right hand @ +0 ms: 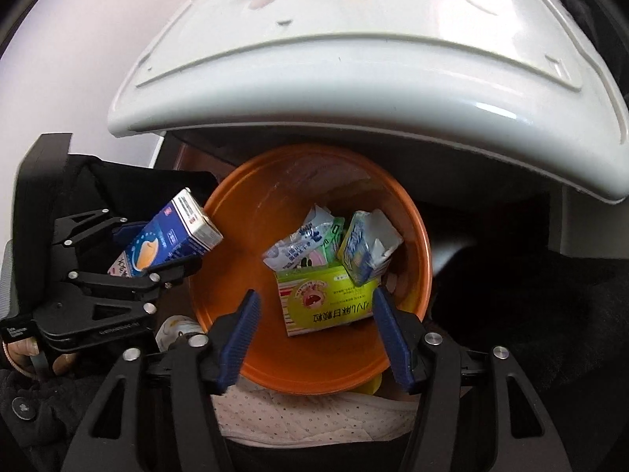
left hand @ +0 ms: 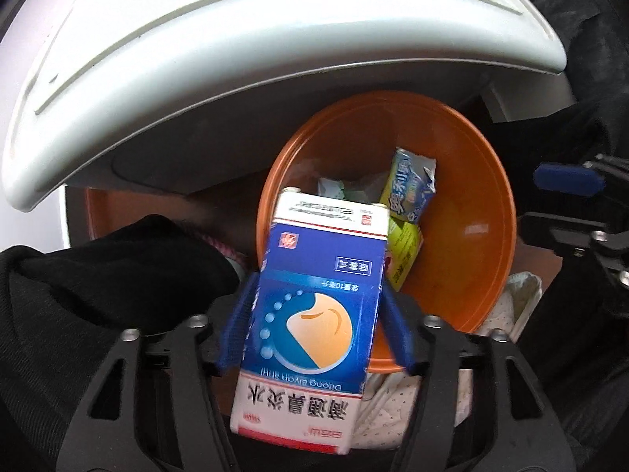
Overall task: Collect trash
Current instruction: 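Carry both boxes over the bucket and open both tools, then return to the lid and grasp the yellow toy car with right tool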
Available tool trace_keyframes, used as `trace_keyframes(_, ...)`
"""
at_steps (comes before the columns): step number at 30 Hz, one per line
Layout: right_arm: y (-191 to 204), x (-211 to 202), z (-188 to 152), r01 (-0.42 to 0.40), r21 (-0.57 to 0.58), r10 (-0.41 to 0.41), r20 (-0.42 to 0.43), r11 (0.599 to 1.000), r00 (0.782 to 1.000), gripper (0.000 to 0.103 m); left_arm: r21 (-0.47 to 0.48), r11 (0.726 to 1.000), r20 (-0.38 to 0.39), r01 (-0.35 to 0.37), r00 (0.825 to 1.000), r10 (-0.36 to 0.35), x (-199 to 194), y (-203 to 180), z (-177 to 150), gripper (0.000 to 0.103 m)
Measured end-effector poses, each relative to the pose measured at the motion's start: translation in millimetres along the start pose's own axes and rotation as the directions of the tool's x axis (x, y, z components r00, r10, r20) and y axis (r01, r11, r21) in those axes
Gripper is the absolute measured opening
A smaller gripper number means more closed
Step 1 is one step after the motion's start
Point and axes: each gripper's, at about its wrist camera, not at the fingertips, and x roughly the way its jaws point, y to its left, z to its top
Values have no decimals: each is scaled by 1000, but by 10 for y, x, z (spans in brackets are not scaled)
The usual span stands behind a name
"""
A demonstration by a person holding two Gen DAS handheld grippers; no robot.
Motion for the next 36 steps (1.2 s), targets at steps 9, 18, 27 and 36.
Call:
trace_keyframes(9,-149,-223,68,-2,75,-4,77,997,997,77,2,1000,6,-4,1000,4,-26,-39,-1,82)
trace_keyframes(18,-143,-450,397,18,6,-19,160,1000,987,77,-13,999,114,29,993,-27,-367,100,88,82)
trace_keyframes(27,-127,-514,1467,148,-192,-88,293,970,952,79,-11,998,311,-67,948,67,-832,390,466,82)
trace_keyframes(36,-190,-262,2224,124,-151,-67,334,981,940,79,-100,985,396,-141,903,169,-813,626,910,82)
